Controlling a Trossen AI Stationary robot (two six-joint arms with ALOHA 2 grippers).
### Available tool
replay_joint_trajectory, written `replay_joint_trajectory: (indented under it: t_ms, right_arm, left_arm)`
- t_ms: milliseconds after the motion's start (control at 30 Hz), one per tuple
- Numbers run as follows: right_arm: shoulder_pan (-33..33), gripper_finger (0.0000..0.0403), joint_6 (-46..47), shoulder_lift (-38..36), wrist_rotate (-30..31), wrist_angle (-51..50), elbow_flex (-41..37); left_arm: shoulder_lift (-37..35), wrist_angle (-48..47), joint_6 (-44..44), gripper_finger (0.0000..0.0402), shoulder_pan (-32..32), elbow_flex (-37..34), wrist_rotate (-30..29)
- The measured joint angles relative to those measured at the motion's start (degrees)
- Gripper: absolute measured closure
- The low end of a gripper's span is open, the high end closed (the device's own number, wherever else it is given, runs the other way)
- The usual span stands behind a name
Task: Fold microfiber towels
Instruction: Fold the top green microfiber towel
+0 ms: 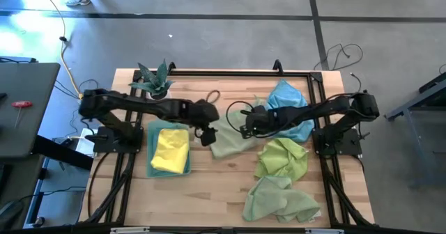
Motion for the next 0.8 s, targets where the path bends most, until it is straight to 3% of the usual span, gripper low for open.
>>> replay_joint_trajectory:
  t_ms: [367,633,800]
  right_arm:
    - [1.5,0.0403,-1.1,4.5,-1.3,18.6,-1.3]
    - [4.7,0.0403,-0.7,9.8,-4.3,28.9,-1.3]
    - [6.8,0.0403,0.2,10.0,-2.5,31.3,-1.3]
  left_arm:
    - [-12.6,0.0,-7.7,0.0170,-3.1,-0.1,-10.1]
    - [-14.5,-0.1,-14.6,0.0170,-5.3,-0.1,-13.2]
    - [-14.6,-0.1,-15.7,0.0170,-6.1,-0.1,-13.6]
